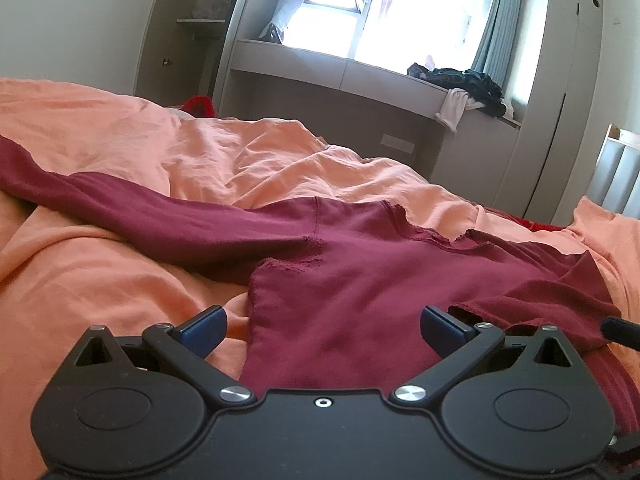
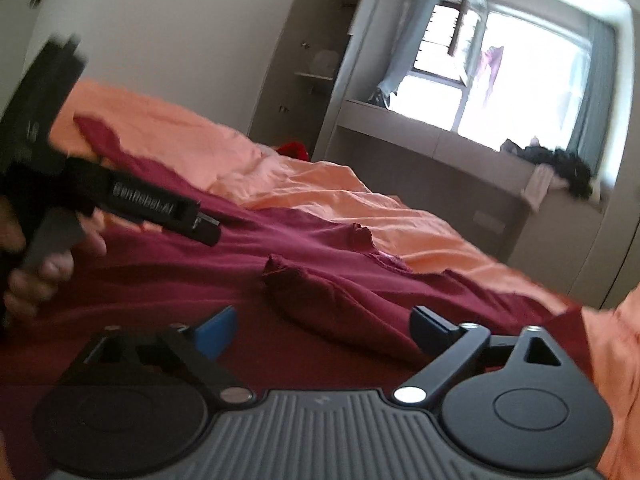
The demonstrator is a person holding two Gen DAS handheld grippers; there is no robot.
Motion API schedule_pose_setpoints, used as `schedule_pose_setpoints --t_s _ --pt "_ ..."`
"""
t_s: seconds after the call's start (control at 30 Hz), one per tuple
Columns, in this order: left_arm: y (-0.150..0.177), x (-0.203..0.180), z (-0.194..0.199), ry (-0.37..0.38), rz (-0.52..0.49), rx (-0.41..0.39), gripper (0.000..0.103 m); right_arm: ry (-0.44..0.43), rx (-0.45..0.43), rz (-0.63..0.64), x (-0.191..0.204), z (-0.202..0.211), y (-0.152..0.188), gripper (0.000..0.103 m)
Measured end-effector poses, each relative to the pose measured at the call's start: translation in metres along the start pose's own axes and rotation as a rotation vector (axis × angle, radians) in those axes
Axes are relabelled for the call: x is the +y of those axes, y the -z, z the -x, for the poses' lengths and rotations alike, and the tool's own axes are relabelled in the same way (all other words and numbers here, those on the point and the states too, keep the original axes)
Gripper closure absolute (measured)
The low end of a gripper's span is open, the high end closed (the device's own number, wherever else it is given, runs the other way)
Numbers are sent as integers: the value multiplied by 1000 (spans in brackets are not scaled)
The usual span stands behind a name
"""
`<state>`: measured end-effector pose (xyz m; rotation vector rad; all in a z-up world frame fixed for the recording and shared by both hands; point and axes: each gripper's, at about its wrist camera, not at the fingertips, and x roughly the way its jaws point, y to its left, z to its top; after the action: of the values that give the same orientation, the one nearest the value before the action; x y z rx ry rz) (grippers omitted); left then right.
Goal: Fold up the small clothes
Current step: 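Lift the sleeve with the right gripper, lay it across the shirt body, release, then reach the left gripper to the other sleeve cuff and grasp it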
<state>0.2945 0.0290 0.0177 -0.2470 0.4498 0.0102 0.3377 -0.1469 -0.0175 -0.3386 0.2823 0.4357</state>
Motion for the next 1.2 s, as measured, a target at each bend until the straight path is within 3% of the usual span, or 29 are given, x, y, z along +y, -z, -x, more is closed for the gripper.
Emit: schedule_pose_setpoints --t_s 0.17,0.4,0.53,0.7,0.93,1.1,1.2 --pt "-8 -1 6 27 10 -41 0 36 -27 -107 -36 19 4 0" --pt "-33 -32 -4 102 -16 -75 0 282 36 -211 -107 27 26 0" --pt "-36 -54 -26 138 -52 -2 0 403 137 -208 -149 20 51 0" --pt "-21 -66 -36 163 -121 78 0 478 243 -163 -176 5 79 0" --pt "1 -56 -38 102 -152 166 0 561 172 -226 -207 -14 94 1" --pt "12 -50 -30 105 -166 151 0 590 62 -207 -209 -9 88 3" --pt "15 -54 -27 93 -194 143 0 682 50 -270 -217 -1 88 1"
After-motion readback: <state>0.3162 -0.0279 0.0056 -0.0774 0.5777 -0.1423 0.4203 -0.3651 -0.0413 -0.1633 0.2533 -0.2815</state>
